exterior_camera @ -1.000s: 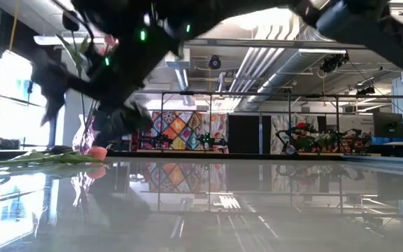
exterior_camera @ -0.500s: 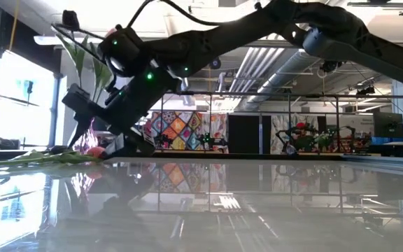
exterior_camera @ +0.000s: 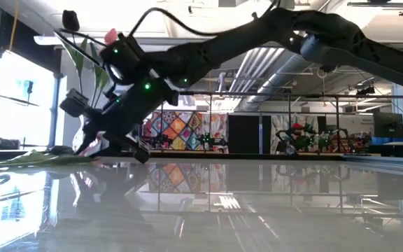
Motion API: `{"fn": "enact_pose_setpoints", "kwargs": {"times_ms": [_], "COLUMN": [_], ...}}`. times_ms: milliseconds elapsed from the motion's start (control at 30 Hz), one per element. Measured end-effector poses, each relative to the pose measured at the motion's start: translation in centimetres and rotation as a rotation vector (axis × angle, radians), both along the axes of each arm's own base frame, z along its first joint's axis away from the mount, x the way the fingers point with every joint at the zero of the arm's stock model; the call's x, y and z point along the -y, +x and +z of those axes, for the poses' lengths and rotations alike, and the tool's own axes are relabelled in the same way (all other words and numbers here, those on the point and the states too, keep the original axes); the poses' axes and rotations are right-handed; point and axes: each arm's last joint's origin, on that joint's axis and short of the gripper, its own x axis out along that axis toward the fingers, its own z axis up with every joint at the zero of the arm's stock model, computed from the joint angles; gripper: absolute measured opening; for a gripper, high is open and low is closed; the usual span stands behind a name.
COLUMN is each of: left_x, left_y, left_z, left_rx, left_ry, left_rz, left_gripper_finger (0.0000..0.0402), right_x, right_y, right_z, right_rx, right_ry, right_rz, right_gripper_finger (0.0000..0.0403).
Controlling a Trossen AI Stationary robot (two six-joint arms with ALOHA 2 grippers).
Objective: Sort flowers into vase by color
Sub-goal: Put the pink flower into the blue glass vase
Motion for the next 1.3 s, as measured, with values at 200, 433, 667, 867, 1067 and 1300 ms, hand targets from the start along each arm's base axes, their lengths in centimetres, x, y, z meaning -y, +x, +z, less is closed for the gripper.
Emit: {"fn": "enact_pose_setpoints", "kwargs": {"times_ms": [200, 433, 667, 867, 1067, 1300], "left_x": [0.0, 0.0, 0.0, 0.0, 0.0, 0.1], "left_y": [0.0, -0.1, -0.1, -0.1, -0.1, -0.1], "left_z": [0.0, -0.1, -0.1, -0.1, -0.1, -0.1], "left_rx": [-0.008, -0.026, -0.029, -0.030, -0.028, -0.049], "left_ry": [-0.004, -0.006, -0.018, -0.016, -0.017, -0.047], "left_rz": [-0.001, -0.004, 0.008, 0.008, 0.008, 0.028], "left_gripper_finger": [0.0230, 0.0230, 0.0230, 0.0230, 0.0230, 0.0230], "right_x": [0.2, -1.7, -5.5, -6.7, -3.5, 0.9], "right_y": [0.0, -0.1, -0.3, -0.5, -0.5, -0.5], "right_z": [-1.0, 0.4, 3.7, 3.9, 4.0, 1.9], "right_rx": [-0.021, -0.039, -0.005, -0.024, -0.033, -0.024], "right_ry": [-0.058, -0.138, -0.241, -0.237, -0.237, -0.015], "right_rz": [0.024, 0.079, 0.167, 0.171, 0.085, 0.045], "right_gripper_finger": [0.0004, 0.0001, 0.0000, 0.0000, 0.0005, 0.0087]}}
